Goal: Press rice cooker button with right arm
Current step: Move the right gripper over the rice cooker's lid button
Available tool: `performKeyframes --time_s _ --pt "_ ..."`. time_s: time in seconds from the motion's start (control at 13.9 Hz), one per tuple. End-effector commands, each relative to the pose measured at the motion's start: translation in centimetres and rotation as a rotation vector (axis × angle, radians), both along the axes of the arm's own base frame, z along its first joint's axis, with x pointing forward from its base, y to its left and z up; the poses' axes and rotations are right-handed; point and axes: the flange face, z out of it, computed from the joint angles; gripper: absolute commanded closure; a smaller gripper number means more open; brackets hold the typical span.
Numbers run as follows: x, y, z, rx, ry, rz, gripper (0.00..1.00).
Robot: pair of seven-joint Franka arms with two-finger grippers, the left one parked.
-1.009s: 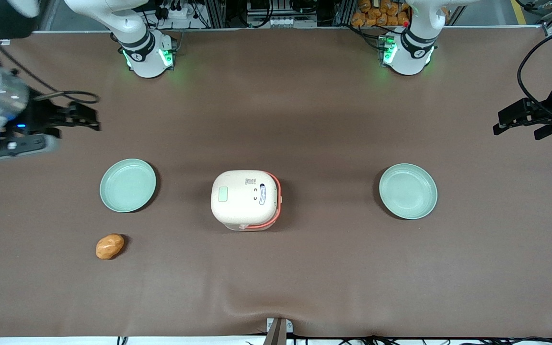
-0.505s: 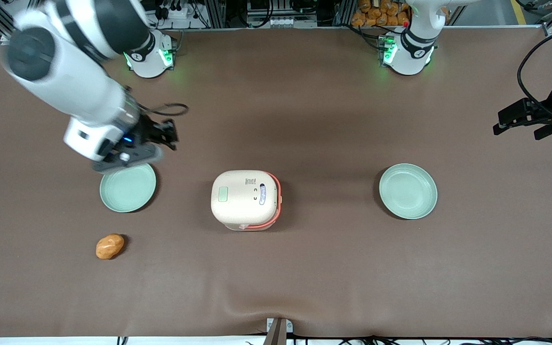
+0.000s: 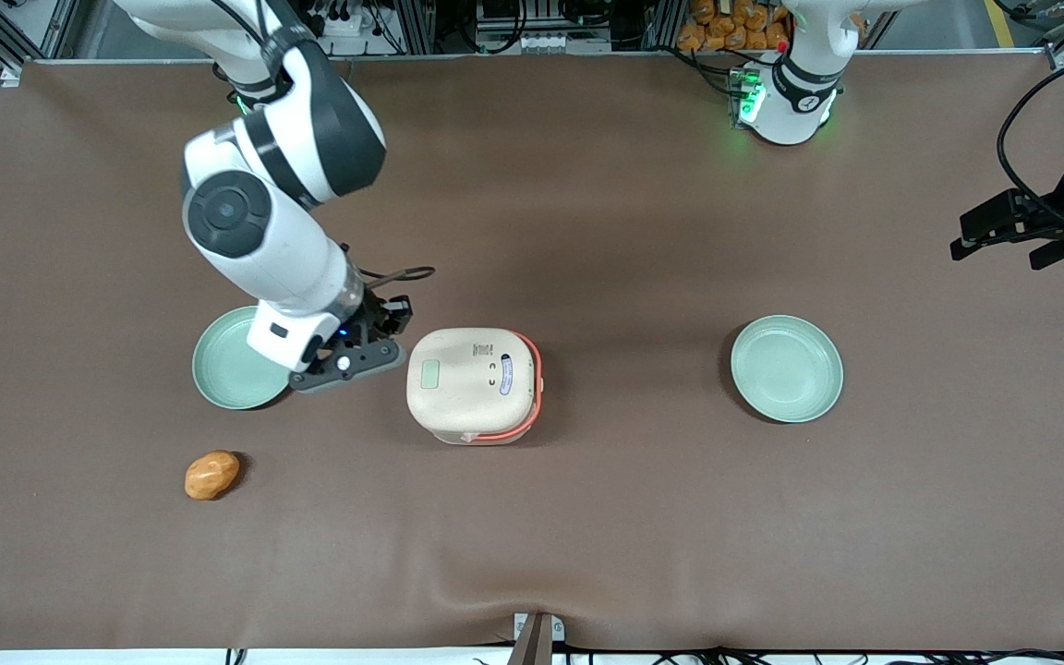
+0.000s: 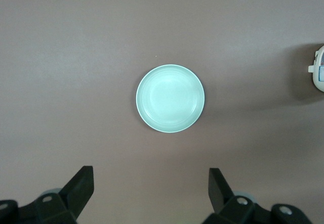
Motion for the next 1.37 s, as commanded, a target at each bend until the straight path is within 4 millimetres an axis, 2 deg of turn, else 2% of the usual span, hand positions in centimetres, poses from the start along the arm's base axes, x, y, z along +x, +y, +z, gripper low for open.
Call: performKeyframes --time_s 0.0,0.43,0.72,1.3 --pt "1.0 1.1 -1.4 0.019 -0.004 -0.056 0.83" --pt "1.2 3.1 -4.7 0.045 0.005 -0.055 0.83" --pt "1.4 3.5 -6.6 0.043 0.01 -0.05 0.83" --pt "1.2 4.1 -8.4 0.032 0.026 -0.04 0.83"
